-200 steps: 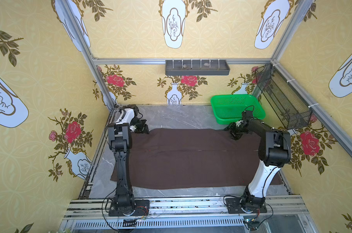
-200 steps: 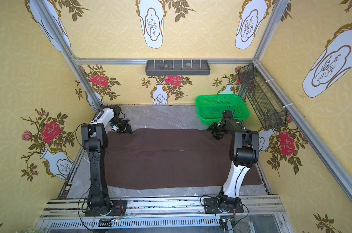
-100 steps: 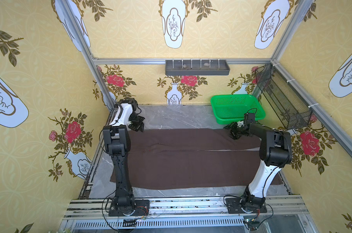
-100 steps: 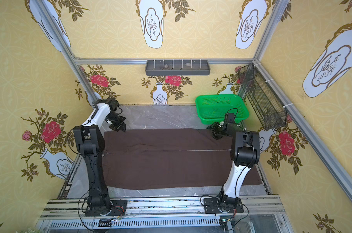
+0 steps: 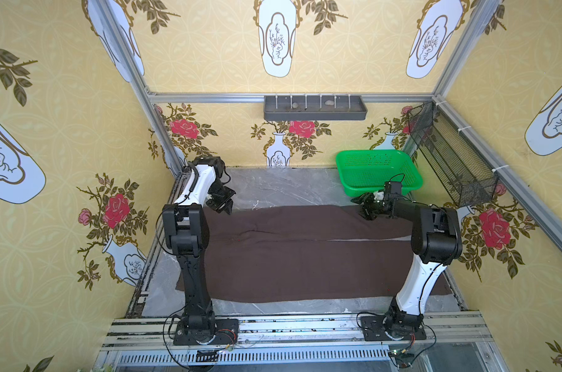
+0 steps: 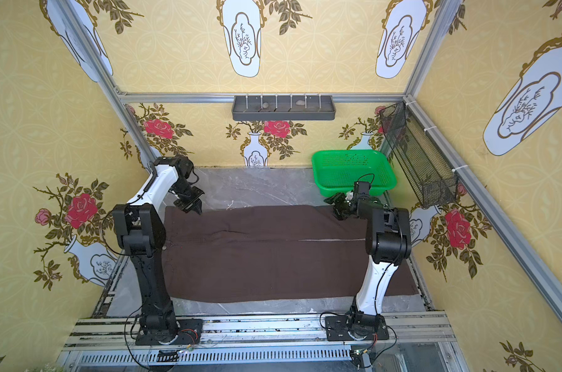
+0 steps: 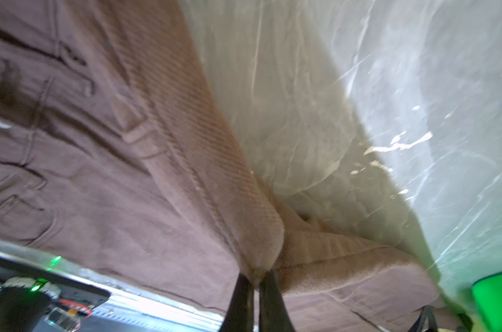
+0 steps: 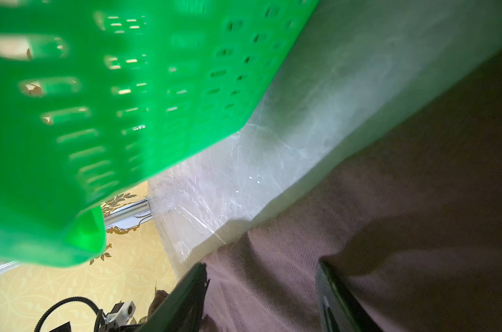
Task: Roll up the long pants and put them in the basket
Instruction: Fold the long pant at the center of the board.
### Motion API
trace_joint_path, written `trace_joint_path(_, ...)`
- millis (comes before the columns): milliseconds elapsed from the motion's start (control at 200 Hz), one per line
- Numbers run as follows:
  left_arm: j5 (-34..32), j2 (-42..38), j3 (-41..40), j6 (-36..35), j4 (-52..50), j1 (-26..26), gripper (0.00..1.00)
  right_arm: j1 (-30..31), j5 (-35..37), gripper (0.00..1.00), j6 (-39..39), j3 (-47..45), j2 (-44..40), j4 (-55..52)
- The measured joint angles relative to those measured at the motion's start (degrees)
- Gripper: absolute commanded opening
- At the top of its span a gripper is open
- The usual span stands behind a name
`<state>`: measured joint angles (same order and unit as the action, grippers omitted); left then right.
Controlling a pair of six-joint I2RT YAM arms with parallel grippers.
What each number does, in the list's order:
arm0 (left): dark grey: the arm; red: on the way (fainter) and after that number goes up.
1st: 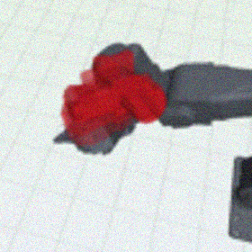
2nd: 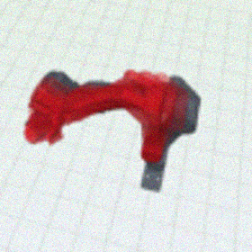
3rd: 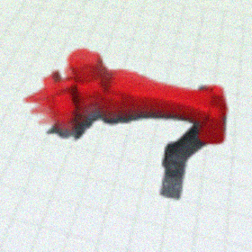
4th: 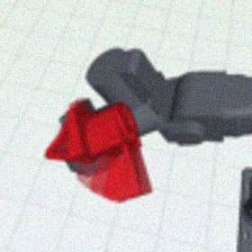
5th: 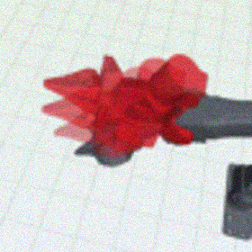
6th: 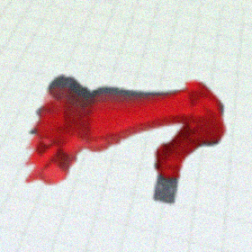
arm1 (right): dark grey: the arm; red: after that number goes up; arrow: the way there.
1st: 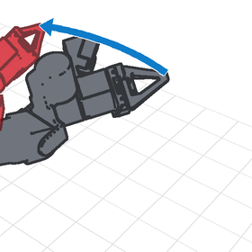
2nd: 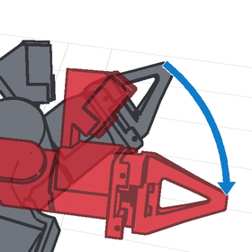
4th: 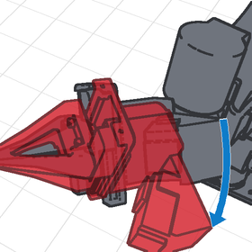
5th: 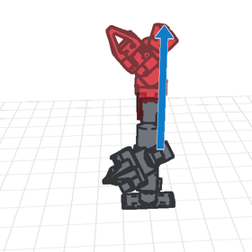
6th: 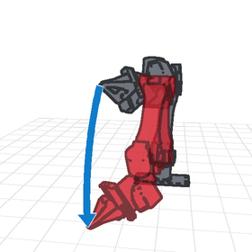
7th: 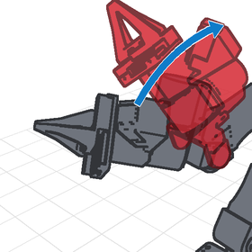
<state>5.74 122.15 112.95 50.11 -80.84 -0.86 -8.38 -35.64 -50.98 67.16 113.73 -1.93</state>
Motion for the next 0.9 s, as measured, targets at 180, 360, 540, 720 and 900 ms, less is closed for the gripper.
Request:
trace_joint_path(180, -0.1, -9.2, -7.8, -1.3, -1.1, -1.9, 0.0, -0.2, -0.9, 0.62, 0.3, 0.4, 2.0, 1.4)
trace_joint_path(360, 0.0, -19.4, -15.6, -1.8, -3.6, -3.8, 0.0, -0.1, -1.6, 0.62, 0.7, 0.9, 3.1, 3.4)
trace_joint_path(540, 0.1, -26.7, -23.5, -2.7, -5.2, -6.2, 0.0, -0.1, -1.8, 0.62, 1.9, 0.9, 3.2, 3.5)
trace_joint_path(720, -0.3, -31.8, -30.4, -3.2, -5.2, -8.8, 0.0, 0.2, -1.9, 0.6, 3.6, 0.7, 3.0, 3.0)
trace_joint_path(900, -2.5, -36.4, -36.0, -4.3, -5.7, -12.0, 0.0, 0.3, -1.9, 0.55, 5.2, -0.2, 2.1, 0.9)
